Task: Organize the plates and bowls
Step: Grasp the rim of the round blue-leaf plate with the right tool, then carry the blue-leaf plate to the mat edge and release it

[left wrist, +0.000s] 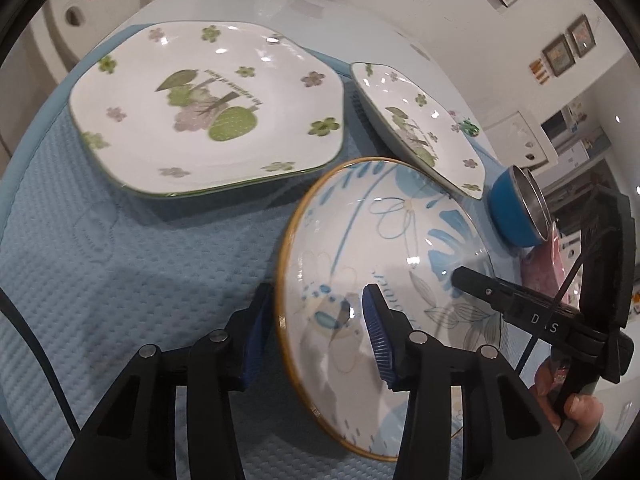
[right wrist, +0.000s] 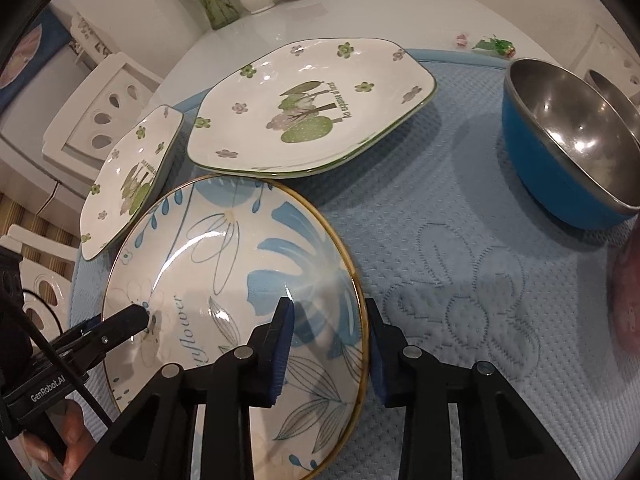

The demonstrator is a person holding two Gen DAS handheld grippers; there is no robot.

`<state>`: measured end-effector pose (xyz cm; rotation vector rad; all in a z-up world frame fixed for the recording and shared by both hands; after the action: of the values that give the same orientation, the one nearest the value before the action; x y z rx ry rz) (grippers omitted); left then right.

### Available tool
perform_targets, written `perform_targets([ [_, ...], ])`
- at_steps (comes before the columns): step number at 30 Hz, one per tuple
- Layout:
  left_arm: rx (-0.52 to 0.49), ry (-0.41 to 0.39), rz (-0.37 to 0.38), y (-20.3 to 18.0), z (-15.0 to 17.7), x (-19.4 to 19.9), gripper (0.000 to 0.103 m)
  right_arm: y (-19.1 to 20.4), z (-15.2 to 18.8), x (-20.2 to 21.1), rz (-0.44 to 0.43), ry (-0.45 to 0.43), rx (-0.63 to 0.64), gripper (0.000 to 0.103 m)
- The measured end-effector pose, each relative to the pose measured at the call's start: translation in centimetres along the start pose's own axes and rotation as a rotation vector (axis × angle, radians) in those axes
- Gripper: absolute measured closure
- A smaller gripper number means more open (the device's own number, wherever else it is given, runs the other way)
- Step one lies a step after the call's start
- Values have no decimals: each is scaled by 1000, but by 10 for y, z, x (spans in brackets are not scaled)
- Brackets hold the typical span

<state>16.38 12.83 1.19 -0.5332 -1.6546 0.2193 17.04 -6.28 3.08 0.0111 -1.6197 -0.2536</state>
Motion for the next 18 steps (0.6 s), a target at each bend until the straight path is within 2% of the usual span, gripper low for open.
perform_targets([
  [4,-25,-6,-71,-10,1,-2,61,7,2,1,35,6,51,70],
  [9,7,-9,-74,-8,9,7,61,16,11,8,42,5,51,70],
  [13,9,-23,-105,-6,23,20,61,30,23,19,57,-4,79,70],
  [18,49,-29,-102,2,48,43,61,52,46,32,55,11,119,70],
])
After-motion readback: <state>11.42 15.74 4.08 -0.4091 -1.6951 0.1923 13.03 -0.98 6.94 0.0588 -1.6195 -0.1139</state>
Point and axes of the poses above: each gripper's, at about its wrist camera, not at the fingertips, and x roughly against the way its jaws point, y to its left, z to its underside, the point moved 1 cm from there along -x, roughly the way its jaws point, and after that the axes turned 14 degrees about y, right-handed, at the moved point
